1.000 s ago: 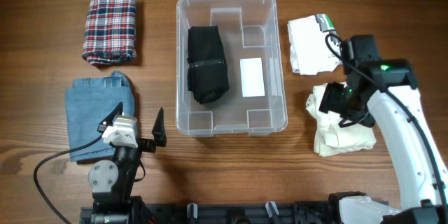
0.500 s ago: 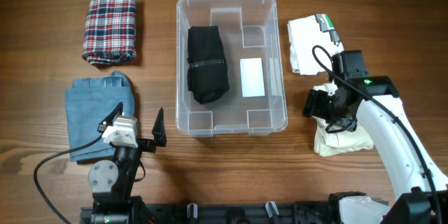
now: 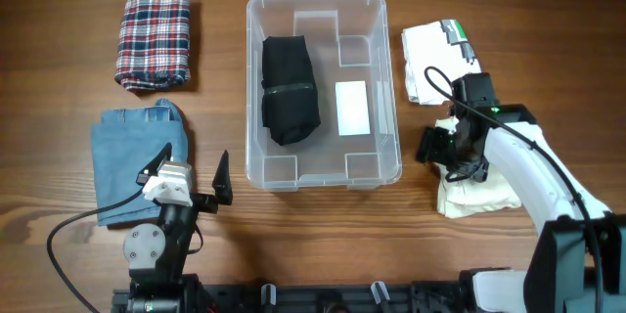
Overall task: Pack container
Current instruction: 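Grasp the cream cloth bundle with the right gripper and drag it right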
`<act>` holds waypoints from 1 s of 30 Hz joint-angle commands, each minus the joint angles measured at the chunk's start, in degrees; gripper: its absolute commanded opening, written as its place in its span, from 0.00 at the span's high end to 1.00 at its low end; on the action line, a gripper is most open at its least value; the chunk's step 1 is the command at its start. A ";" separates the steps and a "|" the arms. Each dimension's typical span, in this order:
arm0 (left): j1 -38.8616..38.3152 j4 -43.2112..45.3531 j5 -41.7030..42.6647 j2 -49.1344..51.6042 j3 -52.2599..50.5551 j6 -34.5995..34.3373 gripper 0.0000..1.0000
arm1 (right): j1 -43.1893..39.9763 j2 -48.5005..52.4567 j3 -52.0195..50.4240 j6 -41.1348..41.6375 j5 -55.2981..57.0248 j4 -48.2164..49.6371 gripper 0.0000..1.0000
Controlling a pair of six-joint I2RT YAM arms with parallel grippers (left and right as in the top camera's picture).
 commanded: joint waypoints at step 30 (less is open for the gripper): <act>0.35 -0.28 -0.33 -0.04 -0.26 0.72 0.00 | -23.85 2.93 17.07 4.02 -8.17 5.79 0.02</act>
